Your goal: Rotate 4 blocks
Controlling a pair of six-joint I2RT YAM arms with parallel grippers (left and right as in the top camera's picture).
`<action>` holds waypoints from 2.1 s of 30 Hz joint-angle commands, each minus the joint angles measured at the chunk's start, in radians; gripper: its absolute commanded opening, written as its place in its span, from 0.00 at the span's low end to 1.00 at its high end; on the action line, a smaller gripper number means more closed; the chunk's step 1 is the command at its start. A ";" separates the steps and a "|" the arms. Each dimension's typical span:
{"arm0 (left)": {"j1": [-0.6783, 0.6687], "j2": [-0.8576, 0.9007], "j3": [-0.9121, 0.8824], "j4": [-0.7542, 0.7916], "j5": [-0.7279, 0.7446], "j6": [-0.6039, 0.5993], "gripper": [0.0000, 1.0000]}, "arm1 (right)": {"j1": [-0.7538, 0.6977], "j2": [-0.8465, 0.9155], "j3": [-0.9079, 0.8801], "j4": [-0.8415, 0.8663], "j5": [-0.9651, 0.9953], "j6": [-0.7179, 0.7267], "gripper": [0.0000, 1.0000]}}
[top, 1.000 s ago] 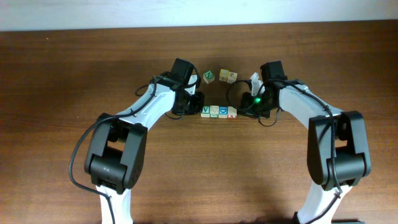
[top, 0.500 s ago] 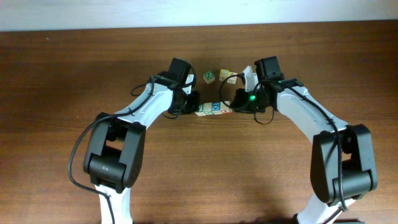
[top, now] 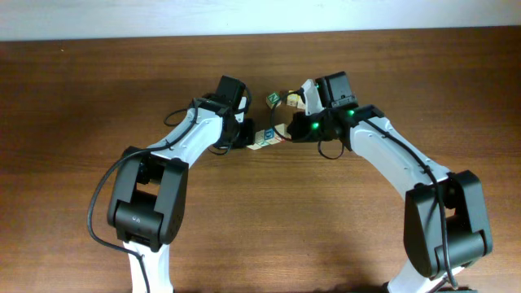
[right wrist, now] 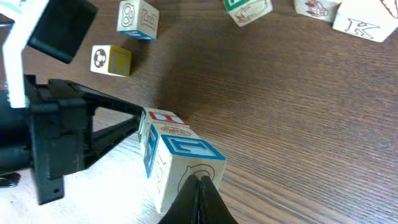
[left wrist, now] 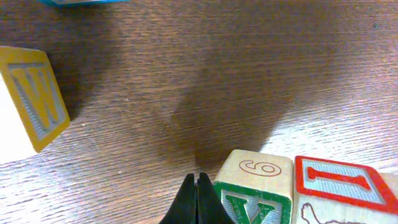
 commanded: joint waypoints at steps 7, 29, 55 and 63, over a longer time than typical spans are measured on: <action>-0.039 0.008 0.003 0.021 0.157 -0.010 0.00 | 0.104 0.021 -0.003 0.026 -0.095 0.033 0.04; 0.046 0.006 0.010 0.017 0.190 -0.036 0.00 | 0.151 0.083 -0.003 0.106 0.018 0.110 0.04; 0.253 -0.059 0.336 -0.140 0.046 0.048 0.00 | 0.170 -0.006 -0.003 0.144 0.004 0.087 0.19; 0.253 -0.059 0.336 -0.135 -0.200 0.047 0.00 | 0.209 0.000 -0.003 0.192 0.160 0.110 0.15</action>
